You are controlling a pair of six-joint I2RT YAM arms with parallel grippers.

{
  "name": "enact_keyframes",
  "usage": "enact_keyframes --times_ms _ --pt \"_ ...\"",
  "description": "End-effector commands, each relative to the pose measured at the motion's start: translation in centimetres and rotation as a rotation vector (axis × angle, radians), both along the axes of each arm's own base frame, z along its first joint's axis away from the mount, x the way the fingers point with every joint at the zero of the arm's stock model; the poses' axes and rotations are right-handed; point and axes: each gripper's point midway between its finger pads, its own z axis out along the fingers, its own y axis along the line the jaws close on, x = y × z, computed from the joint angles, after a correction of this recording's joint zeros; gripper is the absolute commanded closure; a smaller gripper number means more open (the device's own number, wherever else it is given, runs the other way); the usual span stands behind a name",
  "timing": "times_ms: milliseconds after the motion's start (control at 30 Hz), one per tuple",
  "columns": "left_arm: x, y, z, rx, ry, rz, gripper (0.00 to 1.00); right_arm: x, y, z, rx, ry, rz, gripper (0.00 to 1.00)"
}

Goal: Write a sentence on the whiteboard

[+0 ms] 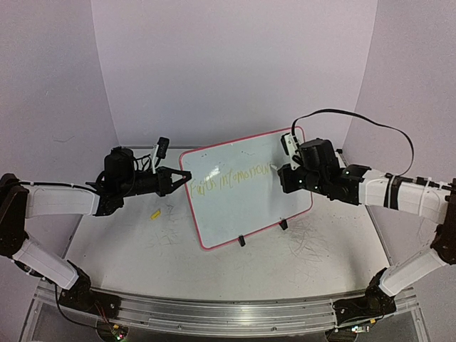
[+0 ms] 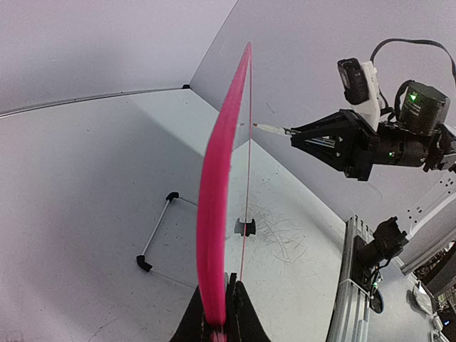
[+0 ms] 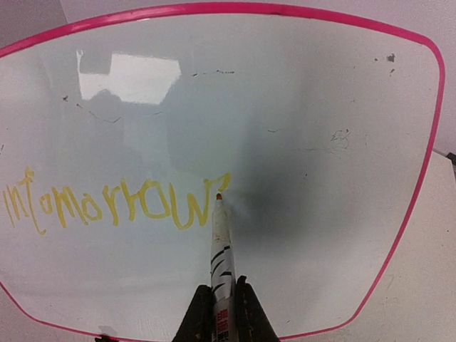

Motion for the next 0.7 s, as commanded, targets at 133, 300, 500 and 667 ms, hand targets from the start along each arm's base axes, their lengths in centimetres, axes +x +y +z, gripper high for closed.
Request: enact_keyframes --times_ms 133,300,500,667 --pt "0.1 -0.2 -0.7 0.061 -0.029 0.002 1.00 0.8 -1.6 2.2 0.048 -0.046 -0.034 1.00" --pt "0.0 -0.1 -0.5 0.059 -0.032 0.007 1.00 1.2 -1.2 1.9 0.053 -0.050 -0.031 1.00" --pt "0.1 -0.2 -0.6 0.061 -0.029 0.002 1.00 1.5 -0.8 2.8 0.084 -0.087 -0.026 1.00" --pt "0.1 -0.3 -0.4 0.059 -0.033 0.000 1.00 1.8 -0.5 2.2 0.086 -0.074 -0.028 1.00"
